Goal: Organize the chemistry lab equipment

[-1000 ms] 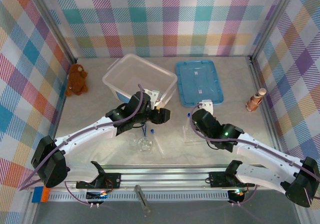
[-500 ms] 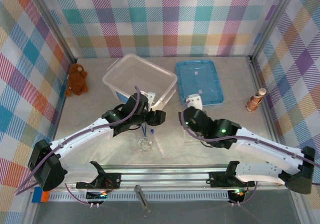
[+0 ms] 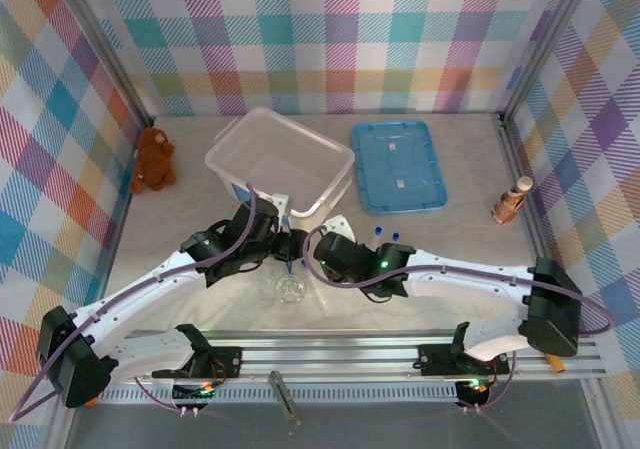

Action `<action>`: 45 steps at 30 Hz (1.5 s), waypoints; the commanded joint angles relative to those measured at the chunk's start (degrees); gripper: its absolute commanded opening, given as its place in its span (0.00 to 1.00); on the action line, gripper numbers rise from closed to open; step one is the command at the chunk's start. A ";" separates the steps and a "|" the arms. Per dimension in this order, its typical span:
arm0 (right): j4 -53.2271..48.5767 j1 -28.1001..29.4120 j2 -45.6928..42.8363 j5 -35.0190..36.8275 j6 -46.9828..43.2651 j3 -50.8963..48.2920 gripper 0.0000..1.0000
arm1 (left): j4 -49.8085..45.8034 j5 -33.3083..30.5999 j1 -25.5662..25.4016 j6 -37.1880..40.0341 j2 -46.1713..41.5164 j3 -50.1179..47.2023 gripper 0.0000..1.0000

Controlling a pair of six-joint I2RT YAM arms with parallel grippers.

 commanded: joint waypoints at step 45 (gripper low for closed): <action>5.44 1.99 24.66 -11.15 6.52 -1.46 0.28 | 0.79 1.18 11.77 -5.88 -3.09 -4.97 0.65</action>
